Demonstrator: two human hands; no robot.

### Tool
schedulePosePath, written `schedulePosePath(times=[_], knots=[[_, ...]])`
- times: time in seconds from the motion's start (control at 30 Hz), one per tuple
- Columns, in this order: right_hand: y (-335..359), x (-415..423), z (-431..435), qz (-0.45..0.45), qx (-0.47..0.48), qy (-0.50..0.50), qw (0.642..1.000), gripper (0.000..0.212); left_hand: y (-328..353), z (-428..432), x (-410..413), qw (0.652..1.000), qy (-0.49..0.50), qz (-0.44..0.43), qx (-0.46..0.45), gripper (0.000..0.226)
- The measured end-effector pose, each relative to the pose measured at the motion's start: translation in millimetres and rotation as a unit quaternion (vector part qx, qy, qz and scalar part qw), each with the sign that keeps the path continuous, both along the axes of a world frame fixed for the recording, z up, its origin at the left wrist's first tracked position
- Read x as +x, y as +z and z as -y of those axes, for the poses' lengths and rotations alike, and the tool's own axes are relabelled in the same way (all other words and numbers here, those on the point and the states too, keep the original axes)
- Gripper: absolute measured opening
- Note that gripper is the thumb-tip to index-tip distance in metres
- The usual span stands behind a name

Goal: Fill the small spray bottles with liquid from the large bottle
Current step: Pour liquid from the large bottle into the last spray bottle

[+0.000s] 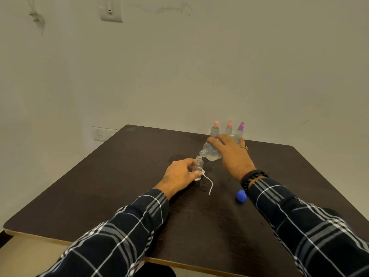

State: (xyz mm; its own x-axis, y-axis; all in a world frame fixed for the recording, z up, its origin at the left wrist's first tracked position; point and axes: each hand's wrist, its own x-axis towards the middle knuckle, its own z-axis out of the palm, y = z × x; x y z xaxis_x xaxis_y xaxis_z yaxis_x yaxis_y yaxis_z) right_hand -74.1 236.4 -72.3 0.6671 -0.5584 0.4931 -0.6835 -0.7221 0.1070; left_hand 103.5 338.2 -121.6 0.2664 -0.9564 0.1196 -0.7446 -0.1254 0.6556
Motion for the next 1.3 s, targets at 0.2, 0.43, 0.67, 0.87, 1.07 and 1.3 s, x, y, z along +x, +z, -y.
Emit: schedulePosePath(times=[0.2,0.43,0.67,0.87,1.07,1.3], knots=[[0.3,-0.1,1.6,-0.006,-0.003,-0.001,1.0,0.081,-1.7,0.0,0.4,1.0,-0.002,-0.007,-0.009,0.042],[0.0,-0.4,1.1,-0.007,-0.004,0.0,1.0,0.079,-1.4,-0.1,-0.2,1.0,0.0,-0.004,-0.006,0.044],[2.0,-0.6,0.2,-0.007,-0.008,0.001,1.0,0.077,-2.9,2.1,0.9,1.0,0.002,-0.004,0.0,0.043],[3.1,-1.4,-2.2,-0.001,-0.001,0.001,1.0,0.077,-2.6,1.0,0.6,1.0,-0.001,-0.006,-0.007,0.042],[2.9,-0.4,-1.6,-0.001,-0.002,-0.001,1.0,0.08,-2.5,1.1,0.5,1.0,-0.003,-0.004,-0.005,0.045],[4.5,-0.5,-3.5,-0.004,-0.001,-0.001,1.0,0.079,-1.6,1.7,0.1,1.0,0.001,0.005,-0.001,0.047]])
